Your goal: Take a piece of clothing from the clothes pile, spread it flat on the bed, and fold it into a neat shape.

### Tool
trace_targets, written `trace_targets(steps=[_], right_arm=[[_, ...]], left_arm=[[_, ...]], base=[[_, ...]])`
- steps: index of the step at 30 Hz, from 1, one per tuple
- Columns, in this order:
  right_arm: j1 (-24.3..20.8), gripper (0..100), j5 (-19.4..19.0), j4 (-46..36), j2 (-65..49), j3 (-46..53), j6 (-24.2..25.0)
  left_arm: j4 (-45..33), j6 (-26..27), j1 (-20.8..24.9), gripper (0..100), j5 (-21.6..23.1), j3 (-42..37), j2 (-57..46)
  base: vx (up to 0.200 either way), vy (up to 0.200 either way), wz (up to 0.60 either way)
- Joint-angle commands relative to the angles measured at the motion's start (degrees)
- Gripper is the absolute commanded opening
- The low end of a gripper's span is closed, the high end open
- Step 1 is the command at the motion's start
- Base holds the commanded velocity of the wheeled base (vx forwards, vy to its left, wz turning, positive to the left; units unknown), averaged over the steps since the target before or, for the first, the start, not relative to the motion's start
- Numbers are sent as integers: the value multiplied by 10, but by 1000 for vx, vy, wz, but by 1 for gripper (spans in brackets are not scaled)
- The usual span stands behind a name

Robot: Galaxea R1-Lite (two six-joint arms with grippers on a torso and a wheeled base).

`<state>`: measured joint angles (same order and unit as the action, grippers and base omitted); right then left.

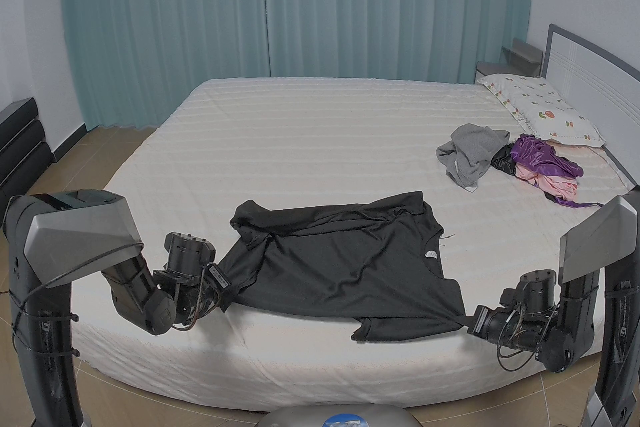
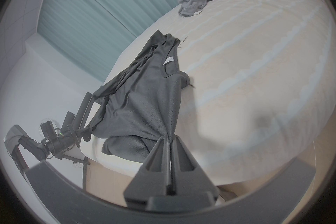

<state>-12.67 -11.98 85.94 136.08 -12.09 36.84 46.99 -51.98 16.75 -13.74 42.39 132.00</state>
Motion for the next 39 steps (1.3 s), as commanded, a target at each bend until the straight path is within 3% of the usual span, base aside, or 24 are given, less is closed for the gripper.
trace_targets(steps=[1,12,18,29,30,31,39], right_arm=[[32,0,-21,12,-37,35,-2],[88,0,-26,25,-65,80,-58],[119,0,-45,26,-57,103,-111],[82,0,-40,38,16,79,-115],[75,100,-41,38,22,73,-115],[73,100,-41,38,23,73,-115],[79,100,-49,38,-1,36,-102]], left_arm=[[-10,2,-8,0,8,-33,-45],[-168,10,-8,0,49,-42,-131],[-190,38,-1,0,57,-53,-127],[-177,38,10,0,61,-49,-62],[-172,36,10,0,66,-49,-63],[-169,36,11,100,70,-49,-63],[-133,32,5,100,79,-52,-69]], base=[[0,0,0],[0,0,0],[0,0,0],[0,0,0],[0,0,0],[0,0,0],[0,0,0]])
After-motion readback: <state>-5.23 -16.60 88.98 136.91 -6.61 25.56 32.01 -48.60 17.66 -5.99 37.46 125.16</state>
